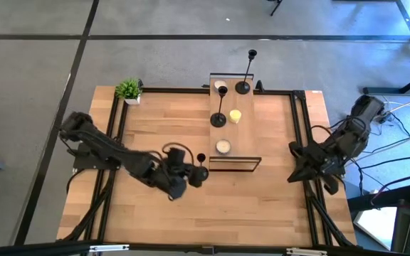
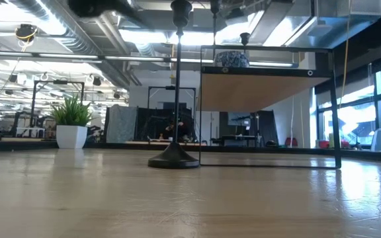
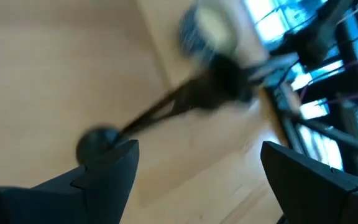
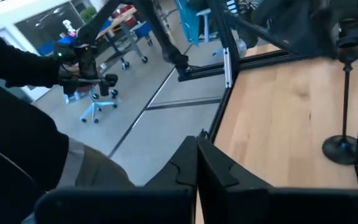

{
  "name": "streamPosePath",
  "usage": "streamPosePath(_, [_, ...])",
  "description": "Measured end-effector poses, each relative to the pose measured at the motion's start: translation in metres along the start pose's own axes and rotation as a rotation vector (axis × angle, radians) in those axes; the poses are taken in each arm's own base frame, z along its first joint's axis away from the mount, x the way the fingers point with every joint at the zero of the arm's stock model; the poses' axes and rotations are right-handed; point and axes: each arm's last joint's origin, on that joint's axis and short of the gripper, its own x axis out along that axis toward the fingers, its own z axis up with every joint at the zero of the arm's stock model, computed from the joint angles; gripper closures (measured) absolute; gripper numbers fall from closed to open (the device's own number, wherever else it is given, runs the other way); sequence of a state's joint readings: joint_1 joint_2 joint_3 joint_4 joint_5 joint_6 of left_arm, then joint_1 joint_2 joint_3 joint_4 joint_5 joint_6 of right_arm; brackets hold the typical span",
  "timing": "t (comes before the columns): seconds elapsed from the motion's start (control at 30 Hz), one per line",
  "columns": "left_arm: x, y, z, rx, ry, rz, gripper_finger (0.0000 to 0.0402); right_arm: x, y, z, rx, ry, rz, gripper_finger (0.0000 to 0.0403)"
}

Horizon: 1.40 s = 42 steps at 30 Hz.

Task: Pick & Place candle stick holders
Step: Put the black candle holder to the right of the blue candle jar on the shelf

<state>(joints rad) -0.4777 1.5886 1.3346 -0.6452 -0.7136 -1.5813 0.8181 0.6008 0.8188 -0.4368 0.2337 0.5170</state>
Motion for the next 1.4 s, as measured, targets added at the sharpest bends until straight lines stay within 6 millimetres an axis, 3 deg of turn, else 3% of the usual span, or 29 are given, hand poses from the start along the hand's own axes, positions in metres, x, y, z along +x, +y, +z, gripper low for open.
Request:
streamPosePath(0.2, [0.019,0.007,-0.045,-0.061,-0.026,0.039,0.0068,-0.017,-0.004,0.001,-0.021,-0.021,0.023,0.0397])
streamPosePath(0.43, [0.029,0.023,-0.066,-0.071,-0.123,0.122,0.0068,-0.022,-0.006,0.003,-0.049,-0.07,-0.031,0.0351])
streamPosePath(0.73, [0.055,0.027,-0.054,-0.063,-0.174,0.181,0.0068,-0.027,-0.009,0.005,-0.068,-0.109,-0.067,0.0243])
streamPosePath(1.07, [0.072,0.026,-0.034,-0.024,-0.149,0.228,0.0073,-0.028,-0.009,0.005,-0.077,-0.109,-0.065,0.0234])
streamPosePath(1.2, [0.073,0.026,-0.033,-0.011,-0.124,0.236,0.0111,-0.028,-0.009,0.004,-0.078,-0.103,-0.064,0.0234])
streamPosePath(1.4, [0.073,0.027,-0.033,0.0,-0.128,0.238,0.0224,-0.028,-0.009,0.004,-0.079,-0.096,-0.052,0.0234])
